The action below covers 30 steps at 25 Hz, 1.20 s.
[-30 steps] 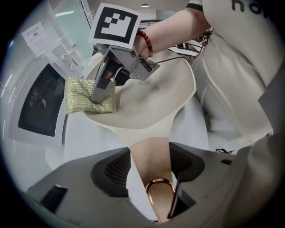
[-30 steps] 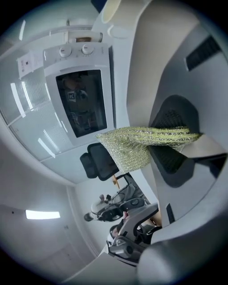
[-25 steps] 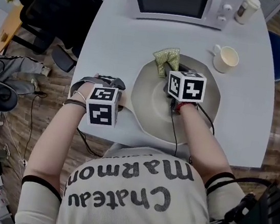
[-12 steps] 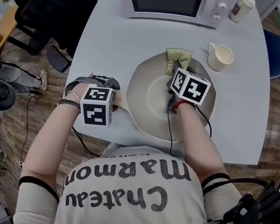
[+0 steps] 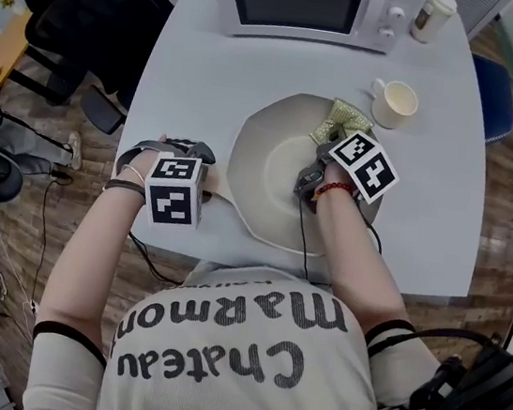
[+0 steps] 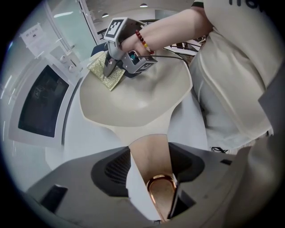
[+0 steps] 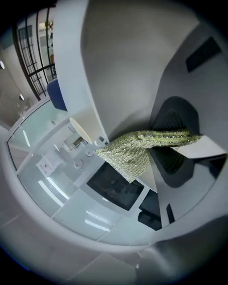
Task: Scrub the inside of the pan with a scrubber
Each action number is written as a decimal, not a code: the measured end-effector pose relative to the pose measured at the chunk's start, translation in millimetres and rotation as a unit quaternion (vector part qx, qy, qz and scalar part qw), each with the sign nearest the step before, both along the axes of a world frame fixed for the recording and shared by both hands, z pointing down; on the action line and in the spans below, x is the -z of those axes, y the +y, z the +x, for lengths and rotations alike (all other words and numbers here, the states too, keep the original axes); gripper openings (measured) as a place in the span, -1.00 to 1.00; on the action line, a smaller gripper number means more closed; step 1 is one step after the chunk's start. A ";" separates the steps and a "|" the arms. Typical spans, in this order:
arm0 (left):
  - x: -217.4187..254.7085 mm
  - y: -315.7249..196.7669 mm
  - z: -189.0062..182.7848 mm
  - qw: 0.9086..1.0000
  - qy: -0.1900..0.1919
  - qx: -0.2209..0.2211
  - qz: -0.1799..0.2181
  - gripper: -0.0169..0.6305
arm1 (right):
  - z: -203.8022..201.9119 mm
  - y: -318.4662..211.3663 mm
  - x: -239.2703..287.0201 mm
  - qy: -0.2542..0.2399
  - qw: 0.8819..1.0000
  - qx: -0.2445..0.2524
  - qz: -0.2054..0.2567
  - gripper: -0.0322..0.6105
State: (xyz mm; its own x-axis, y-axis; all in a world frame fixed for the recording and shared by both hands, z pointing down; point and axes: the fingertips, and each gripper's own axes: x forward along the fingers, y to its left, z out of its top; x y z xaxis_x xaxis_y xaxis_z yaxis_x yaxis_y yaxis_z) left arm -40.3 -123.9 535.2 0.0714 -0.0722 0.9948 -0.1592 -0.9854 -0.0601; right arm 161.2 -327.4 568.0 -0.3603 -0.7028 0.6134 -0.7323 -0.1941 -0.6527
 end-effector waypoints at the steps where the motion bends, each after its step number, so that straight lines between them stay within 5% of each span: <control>1: 0.8 1.0 -0.6 1.000 0.001 -0.001 -0.001 -0.11 | 2.8 2.6 -0.5 -0.011 1.000 -0.013 -0.007 -0.70; 7: 4.4 4.3 -2.2 1.000 0.012 -0.007 -0.014 -0.10 | 19.6 24.3 -10.1 -0.100 0.987 -0.109 -0.063 -0.70; 16: 5.0 0.2 4.8 0.999 0.031 0.001 -0.022 -0.09 | 53.2 57.4 -17.7 -0.130 0.960 -0.230 -0.097 -0.70; 18: 5.4 0.3 6.8 0.999 0.043 0.005 -0.023 -0.09 | 34.5 53.3 -1.2 -0.152 0.972 -0.169 -0.066 -0.70; 20: 6.1 1.1 7.3 0.998 0.054 0.009 -0.022 -0.09 | -10.6 53.3 30.2 -0.162 0.986 -0.026 -0.012 -0.70; 21: 6.2 1.6 7.6 0.998 0.062 0.013 -0.021 -0.09 | -38.4 59.5 44.8 -0.164 0.985 0.058 0.007 -0.70; 23: 6.1 2.7 8.6 0.996 0.081 0.021 -0.023 -0.09 | -88.1 82.0 61.7 -0.170 0.965 0.200 0.016 -0.70; 26: 7.3 2.4 10.7 0.994 0.106 0.027 -0.026 -0.09 | -135.3 117.6 60.1 -0.168 0.927 0.335 -0.012 -0.70; 30: 9.6 3.2 12.4 0.992 0.121 0.021 -0.024 -0.09 | -146.6 122.5 42.2 -0.103 0.922 0.372 -0.035 -0.70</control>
